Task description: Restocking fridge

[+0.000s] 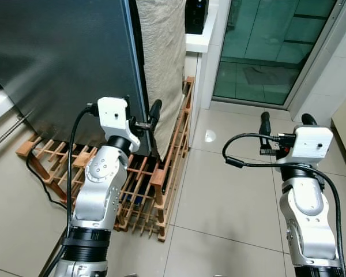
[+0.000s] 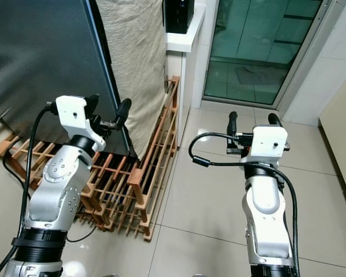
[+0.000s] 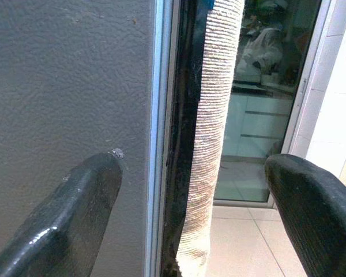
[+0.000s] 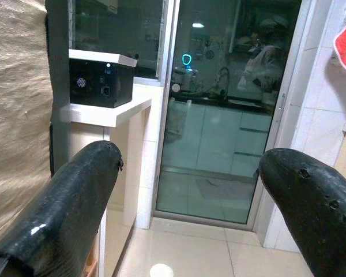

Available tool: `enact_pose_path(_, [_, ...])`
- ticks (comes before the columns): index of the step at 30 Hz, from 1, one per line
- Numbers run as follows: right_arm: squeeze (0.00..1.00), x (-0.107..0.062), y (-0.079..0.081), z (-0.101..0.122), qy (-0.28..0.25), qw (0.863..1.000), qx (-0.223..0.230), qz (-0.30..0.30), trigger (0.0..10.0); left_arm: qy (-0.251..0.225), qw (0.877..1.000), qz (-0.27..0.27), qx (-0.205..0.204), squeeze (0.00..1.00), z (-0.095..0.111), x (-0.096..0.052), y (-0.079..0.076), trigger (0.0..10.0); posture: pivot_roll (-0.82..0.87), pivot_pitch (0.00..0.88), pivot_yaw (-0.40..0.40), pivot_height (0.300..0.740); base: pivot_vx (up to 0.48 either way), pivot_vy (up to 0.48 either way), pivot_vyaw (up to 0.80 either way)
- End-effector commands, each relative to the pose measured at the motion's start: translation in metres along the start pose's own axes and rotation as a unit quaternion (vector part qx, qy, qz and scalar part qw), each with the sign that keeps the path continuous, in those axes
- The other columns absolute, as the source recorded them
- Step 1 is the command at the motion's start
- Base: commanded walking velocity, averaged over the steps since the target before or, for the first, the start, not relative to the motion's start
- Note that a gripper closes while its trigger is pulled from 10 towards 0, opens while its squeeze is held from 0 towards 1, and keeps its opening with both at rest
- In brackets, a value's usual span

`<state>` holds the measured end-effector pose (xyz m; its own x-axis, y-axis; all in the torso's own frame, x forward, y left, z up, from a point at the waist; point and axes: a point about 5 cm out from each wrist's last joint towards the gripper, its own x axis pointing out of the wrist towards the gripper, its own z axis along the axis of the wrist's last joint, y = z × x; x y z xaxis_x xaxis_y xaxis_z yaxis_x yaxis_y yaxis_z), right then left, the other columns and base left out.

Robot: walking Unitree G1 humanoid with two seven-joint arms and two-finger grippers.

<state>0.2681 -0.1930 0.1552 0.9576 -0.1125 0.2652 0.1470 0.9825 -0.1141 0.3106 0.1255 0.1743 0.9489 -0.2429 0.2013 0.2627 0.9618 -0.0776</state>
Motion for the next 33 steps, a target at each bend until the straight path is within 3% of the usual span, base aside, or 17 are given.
enact_pose_path(1, [0.10,0.002,0.000,0.005,-0.010,1.000,-0.001,0.000,10.0,-0.004,1.000,0.003,0.004,0.00,0.003,0.001,0.001,10.0,-0.13,0.000,0.038,0.740,0.000,0.000,0.00])
enact_pose_path(10, [0.10,0.002,0.000,0.005,-0.010,1.000,-0.001,0.000,10.0,-0.004,1.000,0.003,0.004,0.00,0.003,0.001,0.001,10.0,-0.13,0.000,0.038,0.740,0.000,0.000,0.00])
enact_pose_path(11, [0.02,0.008,0.009,0.001,0.004,1.000,0.017,0.008,10.0,0.013,1.000,0.017,-0.004,0.00,-0.002,0.005,0.006,10.0,-0.12,0.000,0.040,0.740,0.000,0.000,0.00])
enact_pose_path(15, [0.01,0.016,0.021,-0.003,0.023,0.999,0.044,0.020,10.0,0.039,0.998,0.036,-0.019,0.00,-0.011,0.011,0.013,10.0,-0.13,0.000,0.032,0.740,0.000,0.000,0.00])
enact_pose_path(23, [0.01,0.018,0.021,-0.006,0.027,0.999,0.038,0.024,10.0,0.029,0.999,0.028,-0.012,0.00,-0.007,0.020,0.007,10.0,-0.11,0.000,0.016,0.740,0.000,0.000,0.00])
enact_pose_path(27, [0.01,0.020,0.023,-0.004,0.024,0.999,0.040,0.025,10.0,0.029,0.999,0.028,-0.022,0.00,-0.004,0.024,0.007,10.0,-0.12,0.000,0.020,0.740,0.000,0.000,0.00])
enact_pose_path(33, [0.01,0.018,0.018,-0.007,0.032,0.999,0.040,0.014,10.0,0.020,0.998,-0.019,-0.056,0.00,0.004,0.027,-0.007,10.0,-0.13,0.000,0.029,0.740,0.000,0.000,0.00])
